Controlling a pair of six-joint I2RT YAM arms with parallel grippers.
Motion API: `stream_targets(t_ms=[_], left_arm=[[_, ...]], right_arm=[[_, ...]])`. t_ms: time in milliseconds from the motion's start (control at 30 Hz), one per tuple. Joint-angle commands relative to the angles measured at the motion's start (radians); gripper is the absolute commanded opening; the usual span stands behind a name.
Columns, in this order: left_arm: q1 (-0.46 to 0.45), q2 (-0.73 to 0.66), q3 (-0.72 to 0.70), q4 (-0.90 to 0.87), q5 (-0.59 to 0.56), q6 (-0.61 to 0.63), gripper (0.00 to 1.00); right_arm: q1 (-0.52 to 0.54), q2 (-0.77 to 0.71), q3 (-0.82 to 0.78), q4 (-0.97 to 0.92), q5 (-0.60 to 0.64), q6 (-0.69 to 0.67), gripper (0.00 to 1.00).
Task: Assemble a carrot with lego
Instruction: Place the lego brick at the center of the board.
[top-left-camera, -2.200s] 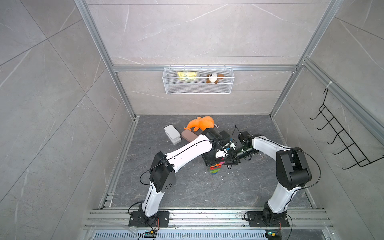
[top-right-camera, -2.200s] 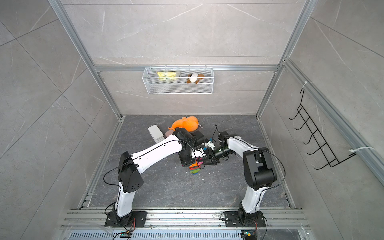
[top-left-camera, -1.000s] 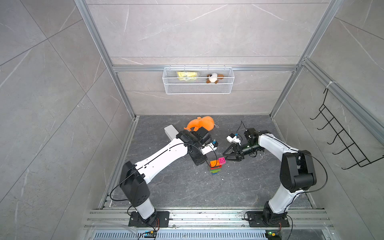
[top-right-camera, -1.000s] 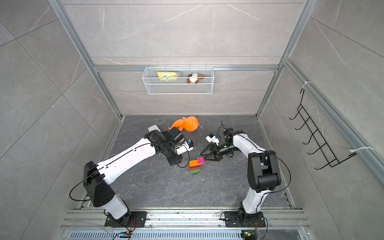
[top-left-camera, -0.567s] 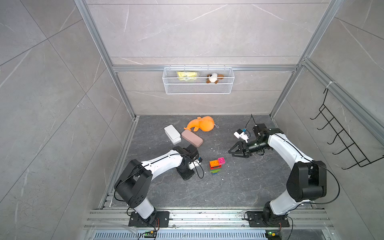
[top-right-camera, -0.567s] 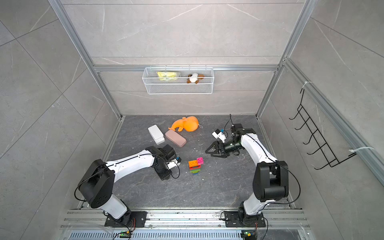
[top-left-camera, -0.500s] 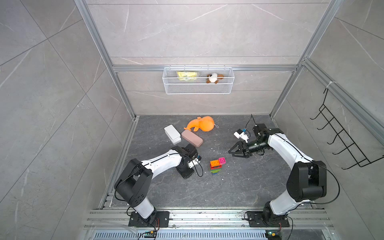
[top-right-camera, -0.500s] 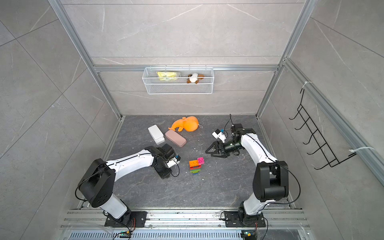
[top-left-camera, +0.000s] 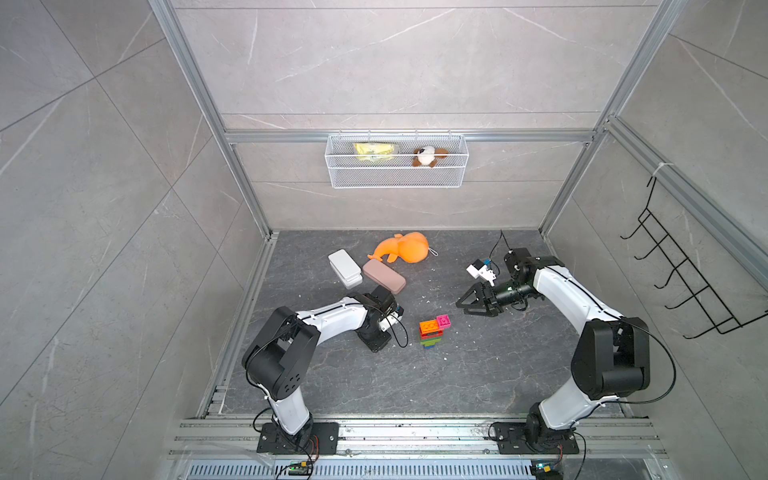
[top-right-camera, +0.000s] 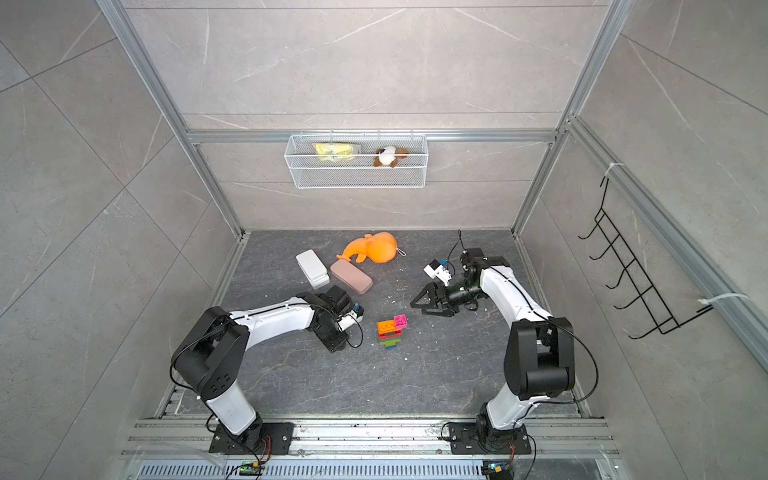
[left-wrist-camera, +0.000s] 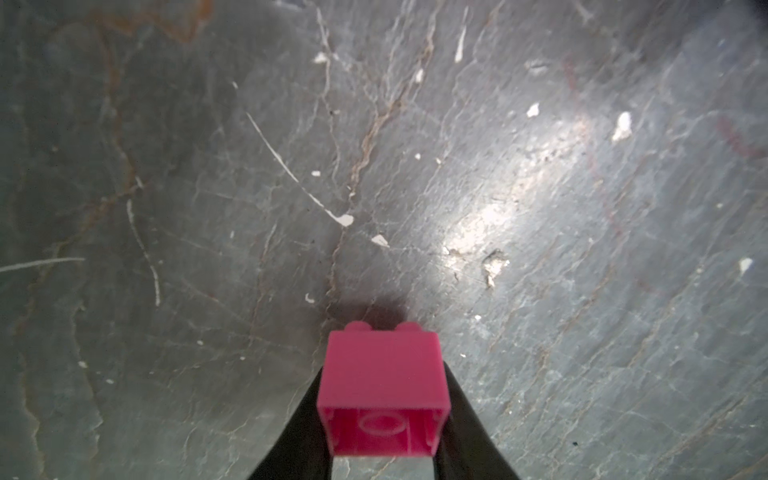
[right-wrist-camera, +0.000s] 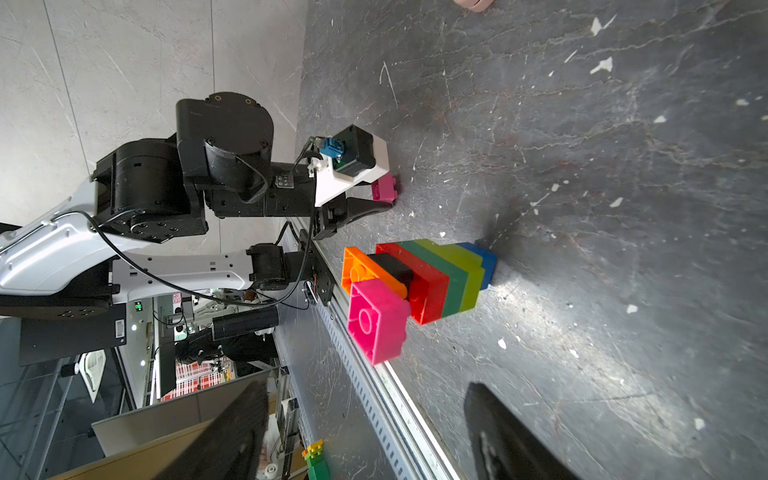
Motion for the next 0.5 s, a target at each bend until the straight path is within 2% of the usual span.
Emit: stream_targets(t_ms=[0, 233, 467], left_arm=[[0.021, -0.045, -0.052, 0.064, 0.051, 0.033, 0.42], [0.037, -0.128, -0.15, 0.186, 0.095, 0.044, 0.57], [0.045, -0.195, -0.244, 0.333, 0.103, 0.05, 0.57]], right_arm=[[0.003, 0.012, 0.0, -0.019, -0.005, -0.023, 0.78], [0.002, 0.014, -0.01, -0.019, -0.01, -0.032, 0.77], [0.002, 0.014, -0.014, -0.02, -0.016, -0.037, 0.77]])
